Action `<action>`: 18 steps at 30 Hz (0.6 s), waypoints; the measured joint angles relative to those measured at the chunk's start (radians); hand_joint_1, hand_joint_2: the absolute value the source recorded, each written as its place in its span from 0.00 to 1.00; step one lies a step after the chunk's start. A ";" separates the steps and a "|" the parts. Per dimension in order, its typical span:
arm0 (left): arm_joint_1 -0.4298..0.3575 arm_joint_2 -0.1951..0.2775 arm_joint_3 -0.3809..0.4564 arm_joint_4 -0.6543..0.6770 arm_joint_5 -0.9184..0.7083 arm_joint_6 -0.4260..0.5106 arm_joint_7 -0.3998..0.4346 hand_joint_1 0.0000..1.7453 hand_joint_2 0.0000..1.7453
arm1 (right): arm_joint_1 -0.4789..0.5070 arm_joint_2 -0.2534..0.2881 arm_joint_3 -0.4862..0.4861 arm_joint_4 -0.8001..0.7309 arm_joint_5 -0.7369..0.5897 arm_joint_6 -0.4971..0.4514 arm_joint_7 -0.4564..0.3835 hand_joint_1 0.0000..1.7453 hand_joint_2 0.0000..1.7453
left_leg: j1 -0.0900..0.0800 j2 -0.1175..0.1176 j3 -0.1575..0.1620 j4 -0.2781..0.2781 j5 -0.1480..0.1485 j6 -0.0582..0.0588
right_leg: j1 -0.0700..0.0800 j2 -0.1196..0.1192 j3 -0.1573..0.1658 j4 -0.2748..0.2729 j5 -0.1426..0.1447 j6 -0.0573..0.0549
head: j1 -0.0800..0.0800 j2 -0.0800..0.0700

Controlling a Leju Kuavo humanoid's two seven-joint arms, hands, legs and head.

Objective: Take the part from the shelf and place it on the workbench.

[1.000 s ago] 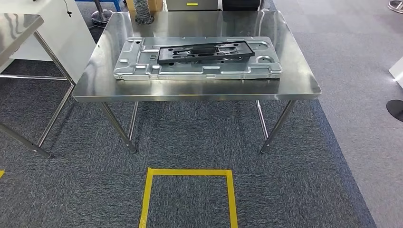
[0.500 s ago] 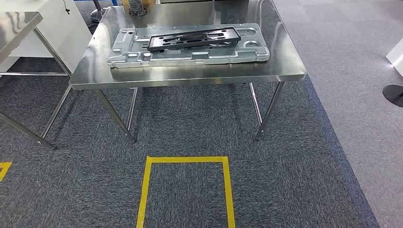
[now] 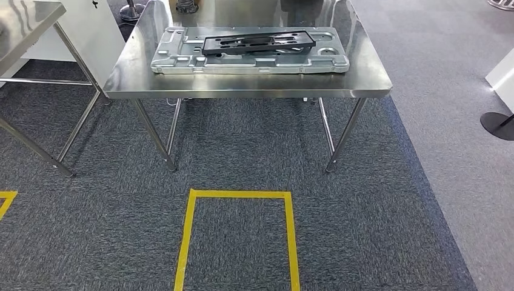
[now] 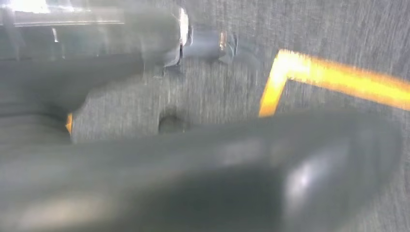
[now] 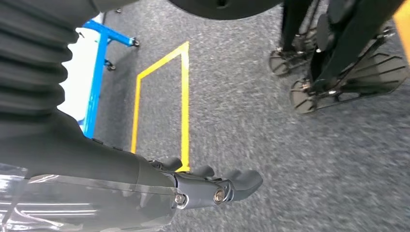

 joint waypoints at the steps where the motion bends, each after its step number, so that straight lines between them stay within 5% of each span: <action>1: 0.000 0.000 0.000 0.000 -0.002 0.001 0.000 0.00 0.00 | 0.000 0.000 -0.002 0.000 -0.001 0.000 0.003 0.00 1.00 | 0.000 0.000 -0.007 0.006 0.001 -0.001 | -0.001 0.000 0.001 0.019 -0.003 0.001 | 0.000 0.000; 3: -0.001 -0.001 0.000 0.000 -0.006 0.000 -0.004 0.00 0.00 | -0.001 -0.002 -0.006 0.001 -0.003 0.000 0.007 0.00 1.00 | 0.000 -0.001 -0.016 0.021 0.000 -0.004 | -0.004 0.000 0.063 -0.068 0.041 0.001 | 0.000 0.000; 5: -0.002 -0.001 0.000 0.000 -0.008 -0.002 -0.010 0.00 0.50 | -0.002 -0.004 -0.010 0.001 -0.005 0.000 0.009 0.00 1.00 | -0.003 -0.001 -0.025 0.040 -0.008 -0.010 | -0.006 -0.001 0.141 -0.206 0.082 -0.005 | 0.000 0.000; 7: -0.004 0.001 0.000 0.000 -0.010 -0.003 -0.014 0.00 1.00 | -0.004 -0.004 -0.013 0.001 -0.006 0.000 0.014 0.00 1.00 | -0.008 -0.002 -0.036 0.056 -0.012 -0.011 | -0.006 -0.001 0.165 -0.262 0.086 -0.014 | -0.004 0.000; 8: -0.006 0.001 0.000 0.000 -0.011 -0.003 -0.016 0.00 1.00 | -0.005 -0.003 -0.014 0.001 -0.006 0.000 0.018 0.00 1.00 | -0.010 -0.002 -0.040 0.060 -0.013 -0.012 | -0.005 0.000 0.163 -0.264 0.087 -0.016 | -0.005 0.000; 10: -0.007 0.002 0.000 0.000 -0.014 -0.003 -0.017 0.00 1.00 | -0.004 -0.003 -0.016 0.001 -0.006 -0.001 0.024 0.00 0.50 | -0.009 -0.003 -0.041 0.056 -0.010 -0.019 | -0.001 0.000 0.161 -0.262 0.087 -0.021 | -0.007 0.000; 12: -0.007 0.002 0.000 0.000 -0.017 -0.002 -0.017 0.00 1.00 | -0.004 -0.004 -0.017 0.001 -0.007 -0.001 0.020 0.00 0.50 | -0.007 -0.003 -0.042 0.054 -0.009 -0.021 | 0.001 0.000 0.161 -0.262 0.087 -0.026 | -0.007 0.000; 14: -0.008 0.002 -0.001 0.000 -0.019 0.000 -0.015 0.00 1.00 | -0.005 -0.004 -0.020 0.001 -0.015 0.002 0.007 0.00 1.00 | -0.005 -0.003 -0.042 0.053 -0.008 -0.023 | 0.003 0.000 0.161 -0.262 0.088 -0.029 | -0.007 0.000; 18: -0.002 0.003 -0.026 0.000 -0.009 0.005 0.000 0.00 1.00 | -0.004 -0.006 -0.011 0.000 -0.044 0.007 -0.019 0.00 1.00 | -0.004 -0.003 -0.043 0.053 -0.005 -0.028 | 0.004 -0.001 0.161 -0.262 0.090 -0.032 | -0.006 0.000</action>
